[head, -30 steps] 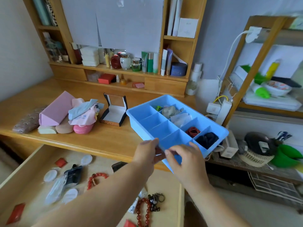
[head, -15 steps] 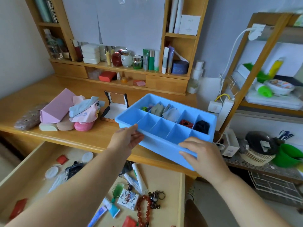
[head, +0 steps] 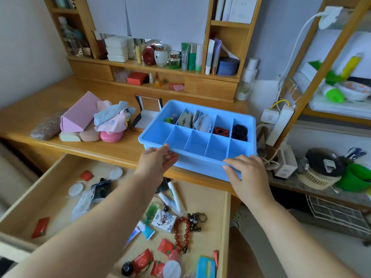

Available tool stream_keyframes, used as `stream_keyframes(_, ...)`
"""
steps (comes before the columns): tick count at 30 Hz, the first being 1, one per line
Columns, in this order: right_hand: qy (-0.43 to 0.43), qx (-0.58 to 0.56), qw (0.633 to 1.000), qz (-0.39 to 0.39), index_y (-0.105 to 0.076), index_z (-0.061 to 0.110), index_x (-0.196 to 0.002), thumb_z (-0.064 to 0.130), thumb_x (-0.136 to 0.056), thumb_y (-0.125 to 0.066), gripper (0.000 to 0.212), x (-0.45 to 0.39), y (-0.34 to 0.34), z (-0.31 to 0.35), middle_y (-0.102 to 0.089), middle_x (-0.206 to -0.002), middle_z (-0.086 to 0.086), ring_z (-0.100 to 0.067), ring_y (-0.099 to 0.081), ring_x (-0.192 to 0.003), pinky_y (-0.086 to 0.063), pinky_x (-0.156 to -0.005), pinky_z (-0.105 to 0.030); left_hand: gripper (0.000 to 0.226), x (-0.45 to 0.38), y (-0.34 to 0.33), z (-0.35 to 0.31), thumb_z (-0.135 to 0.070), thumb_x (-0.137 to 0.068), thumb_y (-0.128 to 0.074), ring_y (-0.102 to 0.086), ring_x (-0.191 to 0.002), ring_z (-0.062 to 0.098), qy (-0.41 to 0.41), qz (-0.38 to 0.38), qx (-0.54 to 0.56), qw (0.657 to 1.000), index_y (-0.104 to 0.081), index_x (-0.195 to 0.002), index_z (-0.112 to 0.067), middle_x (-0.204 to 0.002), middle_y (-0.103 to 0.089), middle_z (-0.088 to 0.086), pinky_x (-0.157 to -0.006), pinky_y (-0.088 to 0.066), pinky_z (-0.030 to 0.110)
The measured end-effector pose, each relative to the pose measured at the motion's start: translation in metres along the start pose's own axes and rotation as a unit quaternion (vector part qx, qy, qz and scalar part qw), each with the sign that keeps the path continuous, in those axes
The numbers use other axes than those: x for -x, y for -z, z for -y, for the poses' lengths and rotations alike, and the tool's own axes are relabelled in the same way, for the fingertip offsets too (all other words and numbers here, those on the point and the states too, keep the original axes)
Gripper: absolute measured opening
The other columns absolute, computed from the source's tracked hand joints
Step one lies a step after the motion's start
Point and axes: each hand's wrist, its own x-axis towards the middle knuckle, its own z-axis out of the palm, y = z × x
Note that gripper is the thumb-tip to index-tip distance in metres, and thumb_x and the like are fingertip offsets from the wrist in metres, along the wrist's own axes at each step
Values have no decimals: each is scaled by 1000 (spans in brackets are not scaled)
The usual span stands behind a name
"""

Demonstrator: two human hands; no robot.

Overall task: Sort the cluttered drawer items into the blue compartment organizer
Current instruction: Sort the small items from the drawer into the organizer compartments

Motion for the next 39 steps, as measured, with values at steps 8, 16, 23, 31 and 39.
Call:
stream_keyframes(8, 88, 49, 992, -79, -69, 14, -105, 20, -88, -61, 20, 29, -15, 17, -61, -103, -6, -26, -53, -94, -39, -93, -39, 7, 13, 42, 26, -13, -95, -54, -67, -60, 14, -57, 43, -228, 971, -57, -93, -6, -72, -64, 7, -63, -60, 29)
stream_keyframes(16, -72, 32, 907, 413, -50, 31, -130, 36, -91, -52, 40, 89, -110, 29, -34, -149, 6, -20, -37, -131, -35, -107, -33, 30, 6, 86, 138, -19, -87, -47, -49, -112, 20, -210, 176, -757, 593, -60, -114, -21, -115, -59, 0, -96, -36, 27)
stream_keyframes(23, -104, 103, 854, 499, -50, 23, -111, 46, -81, -63, 40, 97, -113, 30, -44, -119, 0, -27, -50, -113, -42, -88, -37, 28, -4, 83, 161, -17, -87, -46, -42, -112, 29, -175, 173, -871, 426, -52, -114, -12, -116, -53, 9, -102, -24, 37)
stream_keyframes(31, -175, 113, 835, 509, -40, 27, -72, 58, -72, -62, 38, 90, -106, 38, -51, -102, 5, -20, -57, -91, -37, -67, -29, 6, 24, 121, 107, -15, -94, -53, -66, -80, 16, -120, 78, -483, 864, -56, -95, -20, -83, -68, 1, -73, -55, 27)
stream_keyframes(39, -463, -358, 698, 413, -61, 10, -92, 60, -81, -55, 51, 70, -83, 47, -66, -60, -4, -13, -47, -40, -38, -41, -21, 16, -2, 194, 64, -5, -97, -44, -70, -68, 24, -20, -132, -353, 926, -57, -106, -10, -88, -69, 16, -59, -56, 31)
